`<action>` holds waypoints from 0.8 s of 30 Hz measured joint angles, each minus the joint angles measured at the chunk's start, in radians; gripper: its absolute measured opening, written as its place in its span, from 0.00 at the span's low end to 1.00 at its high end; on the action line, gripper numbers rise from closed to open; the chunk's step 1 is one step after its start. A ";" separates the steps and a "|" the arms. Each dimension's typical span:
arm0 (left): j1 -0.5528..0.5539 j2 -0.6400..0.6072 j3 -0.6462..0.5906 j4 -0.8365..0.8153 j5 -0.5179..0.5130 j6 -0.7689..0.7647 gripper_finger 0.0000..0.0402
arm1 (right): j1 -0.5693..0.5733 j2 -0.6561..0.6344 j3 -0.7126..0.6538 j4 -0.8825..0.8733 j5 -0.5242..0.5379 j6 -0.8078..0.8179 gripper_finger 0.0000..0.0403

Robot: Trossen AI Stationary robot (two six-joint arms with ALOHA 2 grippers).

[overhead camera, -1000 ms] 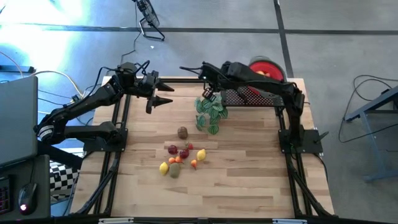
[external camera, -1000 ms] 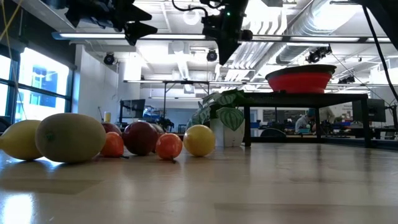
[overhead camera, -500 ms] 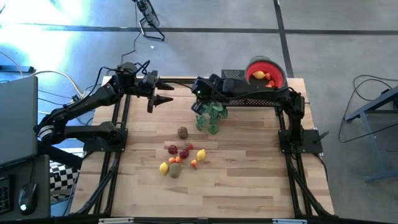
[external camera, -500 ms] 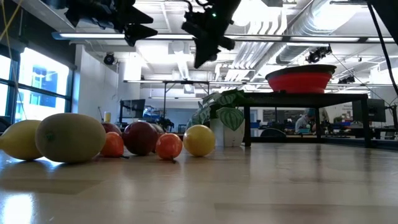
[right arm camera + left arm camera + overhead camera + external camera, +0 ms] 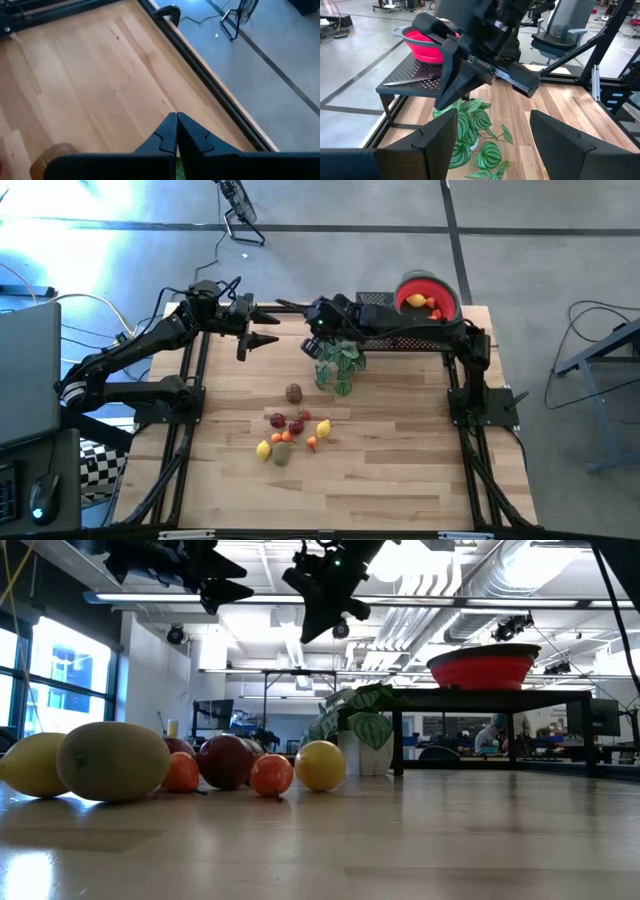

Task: Pick & Place Fruit
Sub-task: Put the pomegranate into the red colander

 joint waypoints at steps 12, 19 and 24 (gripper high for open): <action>0.000 0.000 0.000 0.000 0.000 0.000 0.61 | 0.016 -0.081 0.001 -0.050 0.038 -0.017 0.00; 0.000 0.002 0.000 -0.001 -0.001 0.000 0.61 | 0.049 -0.188 -0.085 0.013 0.069 -0.019 0.00; 0.000 0.002 0.000 0.000 -0.001 0.000 0.61 | 0.063 -0.327 -0.335 0.192 0.105 0.039 0.00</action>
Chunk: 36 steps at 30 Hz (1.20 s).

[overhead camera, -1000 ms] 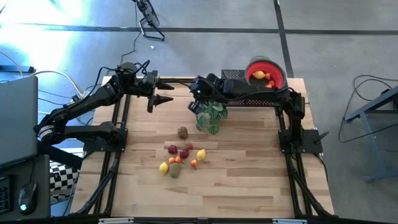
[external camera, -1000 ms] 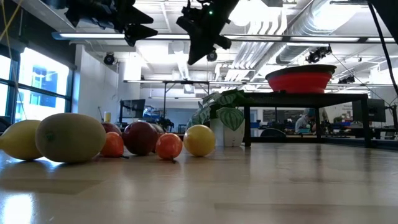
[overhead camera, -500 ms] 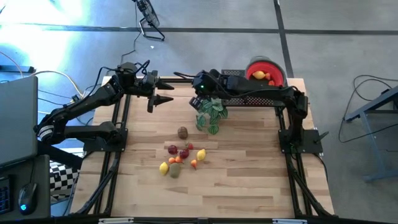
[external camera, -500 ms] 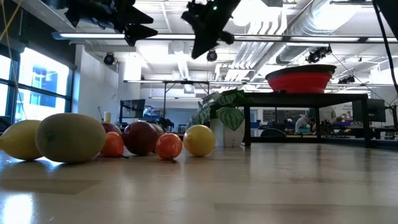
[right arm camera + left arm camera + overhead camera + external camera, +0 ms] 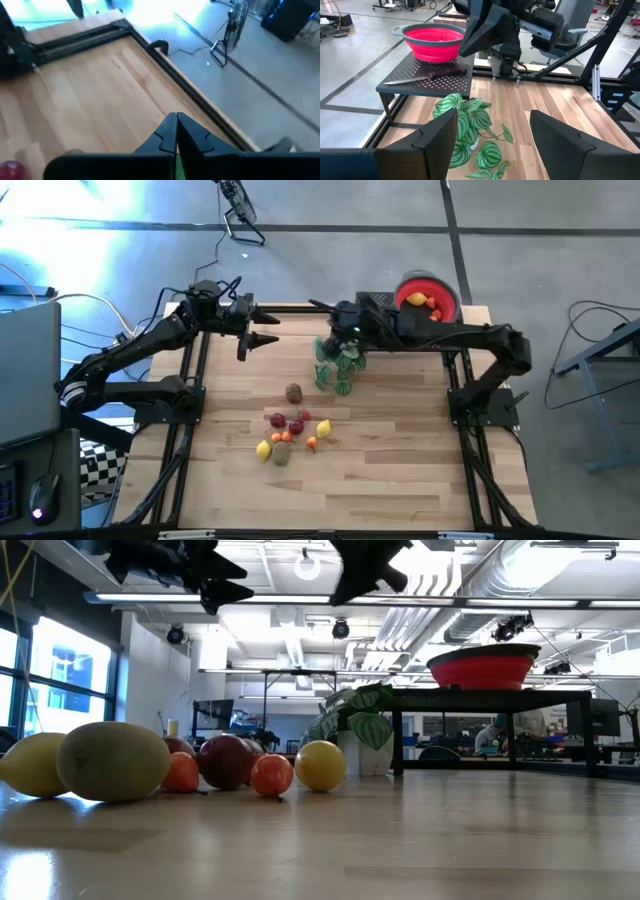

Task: Pick & Place Fruit
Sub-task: Put the pomegranate into the red colander

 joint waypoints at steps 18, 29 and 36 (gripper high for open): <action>0.000 0.000 0.000 0.000 -0.001 0.000 0.61 | 0.168 -0.461 -0.773 0.825 0.034 0.015 0.00; 0.000 0.000 0.000 0.001 -0.001 0.000 0.61 | 0.183 -0.479 -0.776 0.856 -0.021 -0.104 0.00; 0.000 0.000 0.000 0.000 -0.001 0.000 0.61 | 0.212 -0.479 -0.776 0.851 -0.062 -0.104 0.00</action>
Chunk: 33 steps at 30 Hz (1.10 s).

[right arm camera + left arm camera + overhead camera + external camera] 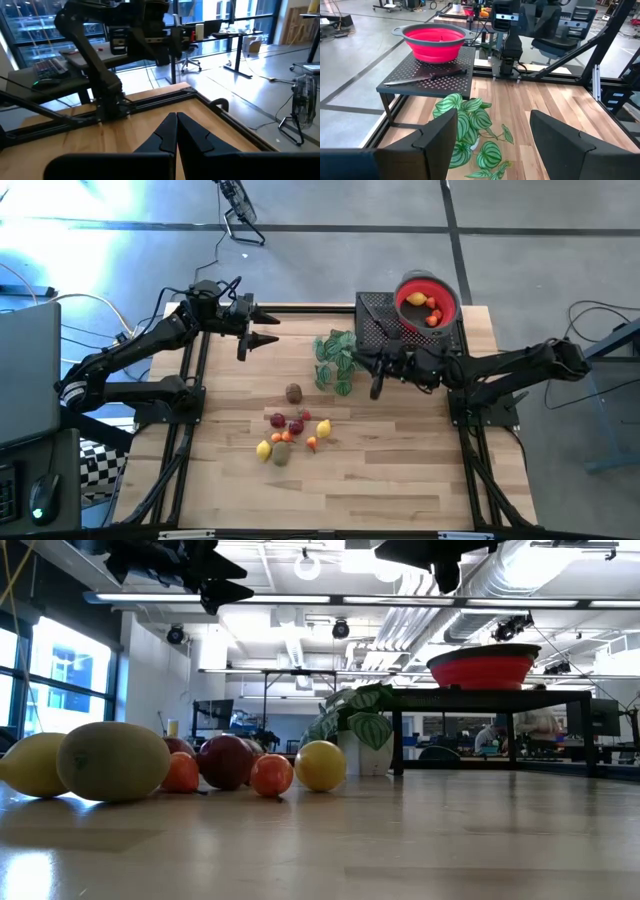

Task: Pick & Place Fruit
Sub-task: Put the pomegranate into the red colander

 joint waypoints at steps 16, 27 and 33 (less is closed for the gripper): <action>0.000 0.000 0.000 0.001 0.000 0.000 0.61 | 0.008 0.000 0.000 0.000 0.000 0.026 0.00; 0.000 0.000 0.000 0.000 0.000 0.000 0.61 | 0.008 0.001 0.000 0.000 0.000 0.022 0.00; 0.000 0.000 0.000 0.000 0.000 0.000 0.61 | 0.008 0.001 0.000 -0.001 0.000 0.020 0.00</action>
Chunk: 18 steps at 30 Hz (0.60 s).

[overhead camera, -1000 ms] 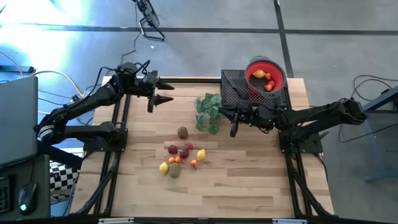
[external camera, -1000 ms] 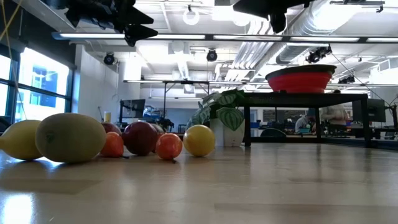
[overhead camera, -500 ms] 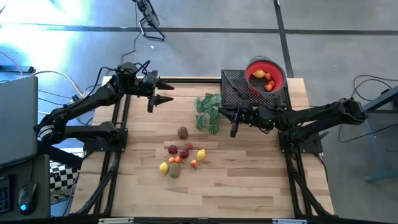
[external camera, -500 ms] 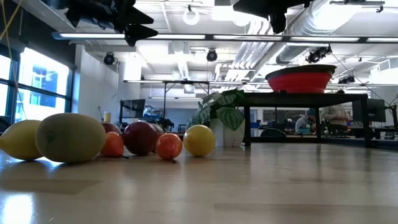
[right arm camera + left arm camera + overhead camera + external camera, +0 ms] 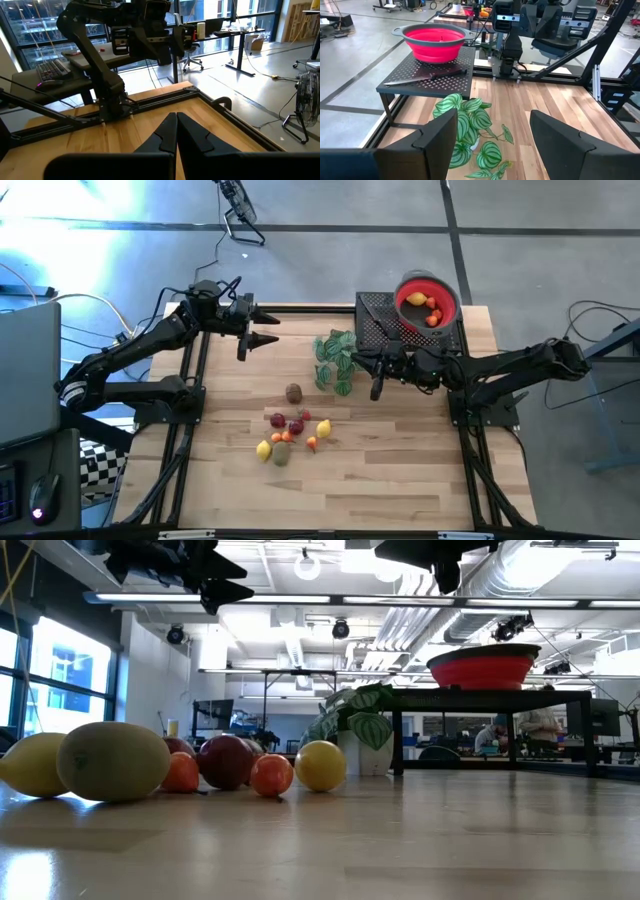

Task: Pick & Place Fruit
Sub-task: Put the pomegranate into the red colander

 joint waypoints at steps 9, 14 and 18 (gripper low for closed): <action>0.000 0.000 0.000 0.009 0.000 -0.004 0.61 | 0.000 0.000 0.000 0.000 0.000 -0.012 0.00; 0.000 0.000 0.000 0.009 0.001 -0.070 0.61 | 0.000 0.000 0.000 -0.005 0.000 -0.056 0.00; 0.000 -0.001 0.000 0.030 0.001 -0.147 0.61 | 0.000 0.000 0.000 -0.006 -0.001 -0.076 0.00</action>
